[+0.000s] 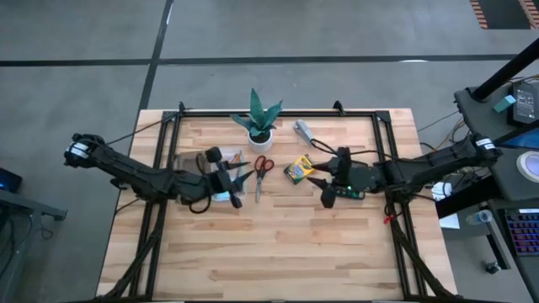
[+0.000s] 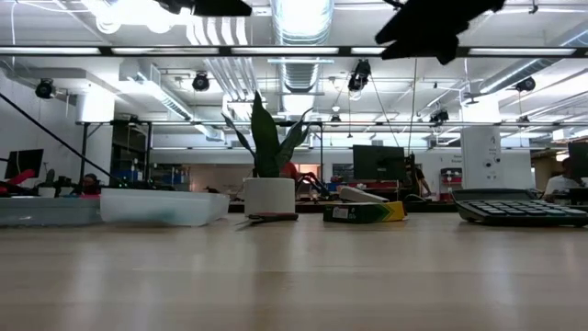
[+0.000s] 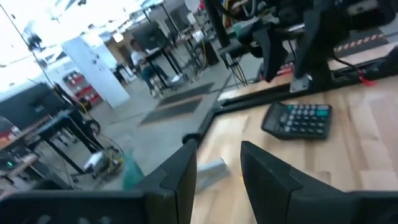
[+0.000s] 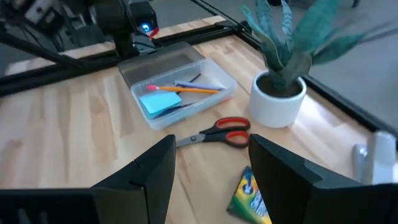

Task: Pack school essentials
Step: Put the black scissors into the white and black box

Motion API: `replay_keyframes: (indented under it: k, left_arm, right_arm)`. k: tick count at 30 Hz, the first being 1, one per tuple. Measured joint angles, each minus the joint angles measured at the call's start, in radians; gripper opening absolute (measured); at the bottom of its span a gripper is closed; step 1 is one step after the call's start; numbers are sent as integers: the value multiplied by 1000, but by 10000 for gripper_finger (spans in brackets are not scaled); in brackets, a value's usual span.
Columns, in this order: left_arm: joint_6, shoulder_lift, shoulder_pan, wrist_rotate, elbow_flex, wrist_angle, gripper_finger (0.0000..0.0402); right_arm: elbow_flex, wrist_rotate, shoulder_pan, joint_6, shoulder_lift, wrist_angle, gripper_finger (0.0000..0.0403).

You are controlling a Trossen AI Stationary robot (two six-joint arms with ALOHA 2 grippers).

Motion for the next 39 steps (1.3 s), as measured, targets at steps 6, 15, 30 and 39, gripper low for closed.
replay_keyframes:
  k: [6,15,30,39]
  left_arm:
    - [39,-79,2,-5,-26,-1,107]
    - [105,-171,20,-15,-179,151,107]
    - [145,-273,26,-20,-251,187,107]
    - [171,-268,26,-19,-251,186,107]
  right_arm:
    - [174,-2,-70,-79,132,-177,192]
    - [476,-225,-273,-165,376,-454,191]
    - [788,-414,-420,-890,747,-495,191]
    - [914,-418,-436,-944,897,-511,191]
